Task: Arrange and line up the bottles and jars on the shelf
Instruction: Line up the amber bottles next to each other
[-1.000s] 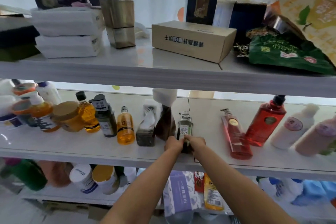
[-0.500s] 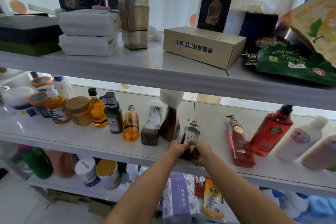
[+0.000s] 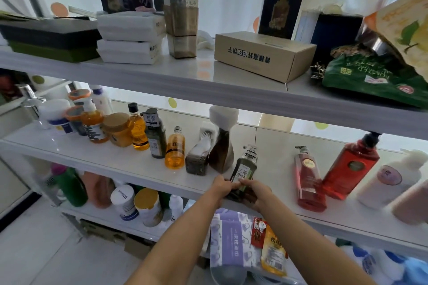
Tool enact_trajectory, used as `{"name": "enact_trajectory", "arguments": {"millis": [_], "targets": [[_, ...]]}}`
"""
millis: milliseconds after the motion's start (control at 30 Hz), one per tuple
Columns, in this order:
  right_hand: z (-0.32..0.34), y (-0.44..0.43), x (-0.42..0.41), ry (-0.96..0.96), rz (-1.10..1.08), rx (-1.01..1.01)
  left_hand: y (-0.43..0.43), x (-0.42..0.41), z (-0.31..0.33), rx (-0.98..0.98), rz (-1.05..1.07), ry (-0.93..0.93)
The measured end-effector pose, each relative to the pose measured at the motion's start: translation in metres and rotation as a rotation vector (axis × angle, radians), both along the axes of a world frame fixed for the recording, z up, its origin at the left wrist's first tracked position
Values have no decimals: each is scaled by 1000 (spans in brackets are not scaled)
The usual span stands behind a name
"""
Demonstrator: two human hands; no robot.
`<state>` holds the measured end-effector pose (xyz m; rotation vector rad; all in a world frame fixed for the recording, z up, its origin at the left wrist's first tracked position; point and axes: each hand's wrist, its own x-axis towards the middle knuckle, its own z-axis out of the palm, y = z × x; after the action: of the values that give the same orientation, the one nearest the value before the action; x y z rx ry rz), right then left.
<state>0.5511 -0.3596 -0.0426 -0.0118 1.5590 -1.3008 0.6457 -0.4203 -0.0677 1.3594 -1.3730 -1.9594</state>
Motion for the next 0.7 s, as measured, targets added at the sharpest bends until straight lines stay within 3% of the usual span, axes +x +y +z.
{"name": "enact_trajectory", "arguments": {"millis": [367,533,700], "targets": [[0,28,36,-48,143,-170,-2,65,7,86,-228,220],[-15,34,72,56,113,-204,-6,105,0,150,-331,287],[-13,28,112,145,75,-268,-13,139,-2,181,-298,354]]}}
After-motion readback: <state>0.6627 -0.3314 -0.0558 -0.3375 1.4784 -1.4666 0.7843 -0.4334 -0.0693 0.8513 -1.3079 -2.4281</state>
